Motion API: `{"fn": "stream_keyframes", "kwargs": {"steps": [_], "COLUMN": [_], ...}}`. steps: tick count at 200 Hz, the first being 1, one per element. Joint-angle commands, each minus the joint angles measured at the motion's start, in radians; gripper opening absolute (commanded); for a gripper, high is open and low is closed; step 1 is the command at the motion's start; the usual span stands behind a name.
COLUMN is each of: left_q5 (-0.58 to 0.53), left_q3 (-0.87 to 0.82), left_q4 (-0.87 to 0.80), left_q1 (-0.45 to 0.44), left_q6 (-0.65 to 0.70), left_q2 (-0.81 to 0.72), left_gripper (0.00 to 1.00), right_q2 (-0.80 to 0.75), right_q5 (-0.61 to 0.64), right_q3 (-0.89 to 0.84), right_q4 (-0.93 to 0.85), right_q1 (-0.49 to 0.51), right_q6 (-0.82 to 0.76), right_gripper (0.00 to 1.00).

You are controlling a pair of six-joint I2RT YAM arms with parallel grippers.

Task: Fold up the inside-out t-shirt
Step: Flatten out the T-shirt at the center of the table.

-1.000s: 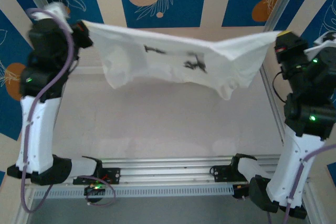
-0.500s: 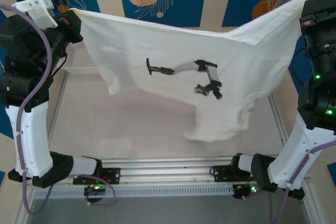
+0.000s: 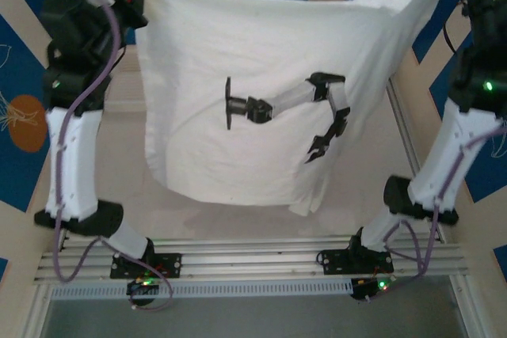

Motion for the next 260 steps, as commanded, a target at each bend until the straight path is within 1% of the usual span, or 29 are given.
{"fn": "stream_keyframes", "kwargs": {"steps": [1, 18, 36, 64, 87, 96, 104, 116, 125, 135, 149, 154, 163, 179, 183, 200, 207, 219, 230, 260], "left_q5": [0.021, 0.046, 0.052, 0.056, 0.086, 0.127, 0.188, 0.285, 0.321, 0.312, 0.248, 0.230, 0.218, 0.227, 0.238, 0.250, 0.250, 0.231, 0.208, 0.143], "left_q3": [0.148, 0.283, 0.335, 0.335, 0.317, 0.277, 0.194, 0.006, -0.159, -0.354, -0.634, -0.738, -0.855, -1.040, -1.064, -1.177, -1.223, -1.291, -1.339, -1.407], "left_q4": [0.066, 0.057, 0.085, 0.106, 0.061, 0.041, 0.049, 0.091, 0.122, 0.173, 0.271, 0.306, 0.355, 0.404, 0.407, 0.407, 0.411, 0.414, 0.409, 0.359], "left_q1": [0.023, 0.025, 0.025, 0.025, 0.025, 0.025, 0.024, 0.010, -0.005, -0.024, -0.041, -0.041, -0.042, -0.044, -0.045, -0.052, -0.054, -0.059, -0.059, -0.059], "left_q6": [-0.015, -0.029, -0.034, -0.033, -0.037, -0.035, -0.029, -0.031, -0.035, -0.036, -0.054, -0.066, -0.070, -0.069, -0.065, -0.062, -0.063, -0.073, -0.083, -0.104], "left_q2": [0.114, 0.194, 0.212, 0.195, 0.194, 0.188, 0.171, 0.135, 0.101, 0.055, -0.023, -0.048, -0.086, -0.125, -0.130, -0.137, -0.140, -0.149, -0.155, -0.170], "left_gripper": [0.00, 0.00, 0.00, 0.00, 0.00, 0.00, 0.00, 0.00, 0.00, 0.00, 0.00, 0.00, 0.00, 0.00, 0.00, 0.00, 0.00, 0.00, 0.00, 0.00], "right_q2": [0.113, 0.139, 0.130, 0.064, 0.031, 0.031, 0.031, 0.020, 0.001, -0.037, -0.113, -0.152, -0.234, -0.391, -0.430, -0.587, -0.639, -0.688, -0.698, -0.669], "right_q5": [0.016, 0.034, 0.095, 0.155, 0.156, 0.132, 0.093, 0.009, -0.070, -0.142, -0.215, -0.235, -0.249, -0.257, -0.244, -0.114, -0.080, -0.043, -0.048, -0.078], "right_q3": [0.090, 0.080, 0.099, 0.066, -0.004, -0.017, -0.031, -0.075, -0.137, -0.237, -0.429, -0.525, -0.719, -1.086, -1.170, -1.516, -1.648, -1.818, -1.919, -2.050], "right_q4": [0.100, 0.216, 0.260, 0.237, 0.160, 0.105, 0.054, -0.009, -0.043, -0.082, -0.145, -0.150, -0.134, -0.038, -0.026, 0.034, 0.065, 0.076, 0.068, 0.007], "right_q1": [0.003, 0.007, 0.023, 0.077, 0.064, 0.061, 0.063, 0.073, 0.087, 0.108, 0.141, 0.155, 0.191, 0.254, 0.267, 0.320, 0.329, 0.323, 0.303, 0.264], "right_q6": [0.072, 0.138, 0.110, -0.051, -0.037, -0.043, -0.061, -0.103, -0.143, -0.177, -0.193, -0.201, -0.209, -0.202, -0.193, -0.140, -0.123, -0.105, -0.114, -0.150], "right_gripper": [0.00, 0.00, 0.00, 0.00, 0.00, 0.00, 0.00, 0.00, 0.00, 0.00, 0.00, 0.00, 0.00, 0.00, 0.00, 0.00, 0.00, 0.00, 0.00, 0.00]}}
